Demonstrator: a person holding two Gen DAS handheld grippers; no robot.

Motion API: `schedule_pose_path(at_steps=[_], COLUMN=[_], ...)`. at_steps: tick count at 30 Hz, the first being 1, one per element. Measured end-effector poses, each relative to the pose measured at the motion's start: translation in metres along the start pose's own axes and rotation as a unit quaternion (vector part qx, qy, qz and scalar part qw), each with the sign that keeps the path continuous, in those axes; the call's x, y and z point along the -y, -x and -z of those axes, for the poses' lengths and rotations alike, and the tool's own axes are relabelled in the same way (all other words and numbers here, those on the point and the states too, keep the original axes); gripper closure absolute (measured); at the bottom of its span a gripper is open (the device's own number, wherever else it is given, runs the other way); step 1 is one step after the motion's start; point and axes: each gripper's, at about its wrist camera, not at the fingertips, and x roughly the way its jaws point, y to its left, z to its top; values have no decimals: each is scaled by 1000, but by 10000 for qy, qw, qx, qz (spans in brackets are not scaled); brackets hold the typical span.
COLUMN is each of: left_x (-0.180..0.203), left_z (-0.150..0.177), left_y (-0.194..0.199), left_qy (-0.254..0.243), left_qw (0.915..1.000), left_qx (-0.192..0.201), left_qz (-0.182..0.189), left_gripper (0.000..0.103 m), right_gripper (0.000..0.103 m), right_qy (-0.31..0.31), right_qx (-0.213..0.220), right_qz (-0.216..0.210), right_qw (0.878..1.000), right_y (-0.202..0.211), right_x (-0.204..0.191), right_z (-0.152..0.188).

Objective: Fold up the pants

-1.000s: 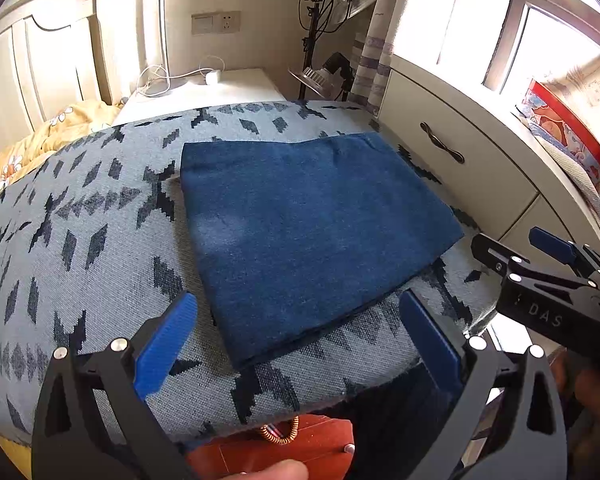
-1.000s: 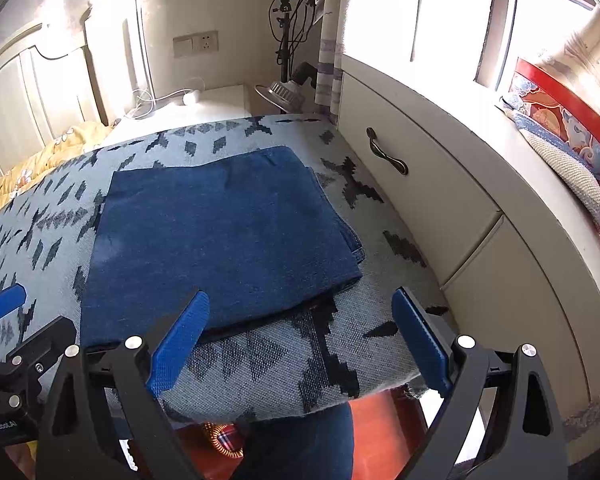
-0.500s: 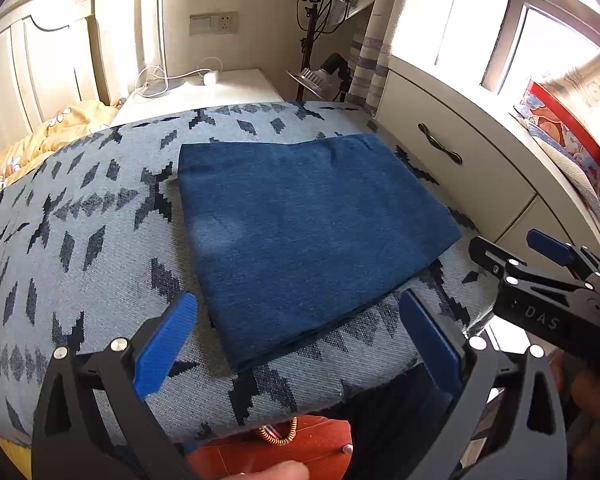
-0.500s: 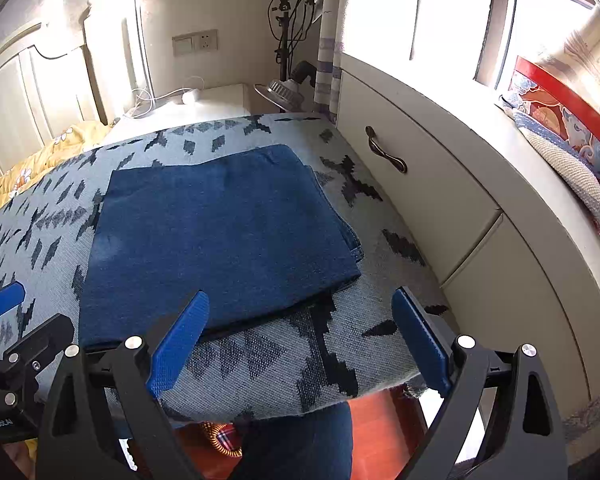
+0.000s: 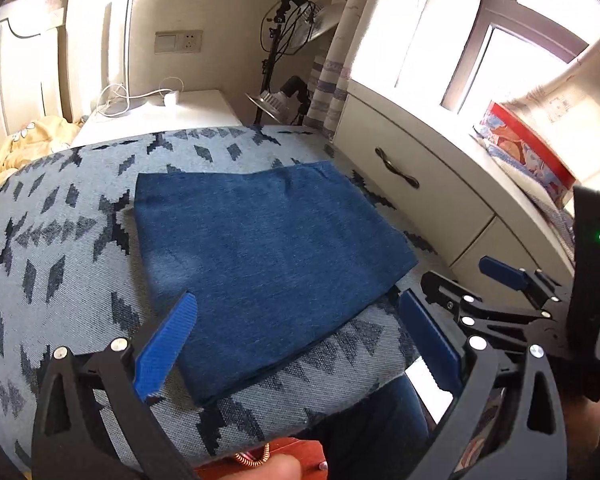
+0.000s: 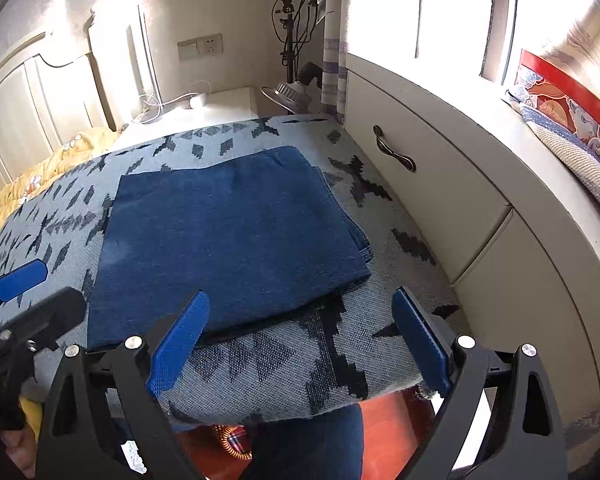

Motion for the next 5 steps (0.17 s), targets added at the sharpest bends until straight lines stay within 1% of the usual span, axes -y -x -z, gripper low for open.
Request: schedule_pose_path(at_steps=[2,3,4,5], left_x=[-31,-60,-96,-135], left_z=[3,8,16,28], left_y=[16,25,36,52], left_qy=[209,493,889,1305], left_qw=[9996,9985,9953,9888], left_qx=[185,209,260,373], left_qz=[-37,-109,-294,-615], left_gripper=[2,2,2,2], right_gripper=[14,14,14,13], right_qy=[-215,-364,-517,-586], right_qx=[50,60,85,114], right_qz=[-325,-560,-766,-885], right_qw=[9992,9977,9957,9943], right_y=[-3,-6,-9,-11], right_x=[5,7,10,10], right_z=[3,5,8,11])
